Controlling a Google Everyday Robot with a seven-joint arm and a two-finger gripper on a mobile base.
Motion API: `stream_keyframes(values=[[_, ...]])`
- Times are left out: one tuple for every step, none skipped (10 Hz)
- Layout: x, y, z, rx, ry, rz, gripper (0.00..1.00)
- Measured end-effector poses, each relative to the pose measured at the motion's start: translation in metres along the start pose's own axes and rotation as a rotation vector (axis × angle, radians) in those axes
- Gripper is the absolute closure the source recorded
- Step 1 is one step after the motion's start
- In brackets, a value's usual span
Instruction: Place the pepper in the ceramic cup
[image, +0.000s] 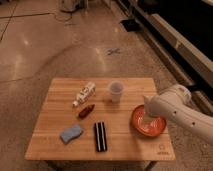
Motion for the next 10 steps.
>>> stream_keyframes(values=[[0.028, 0.009, -0.001, 0.002, 0.015, -0.061, 0.20], [0.044, 0.014, 0.000, 0.006, 0.023, -0.098, 0.20], [0.064, 0.021, 0.004, 0.016, 0.034, -0.147, 0.20], [0.086, 0.027, 0.012, 0.032, 0.045, -0.205, 0.20], [0.102, 0.030, 0.020, 0.045, 0.051, -0.251, 0.20], [0.118, 0.032, 0.030, 0.059, 0.054, -0.301, 0.20], [0.135, 0.032, 0.043, 0.077, 0.054, -0.356, 0.20], [0.149, 0.031, 0.055, 0.091, 0.053, -0.400, 0.20], [0.159, 0.030, 0.064, 0.103, 0.051, -0.435, 0.20], [0.177, 0.028, 0.079, 0.121, 0.046, -0.490, 0.20]])
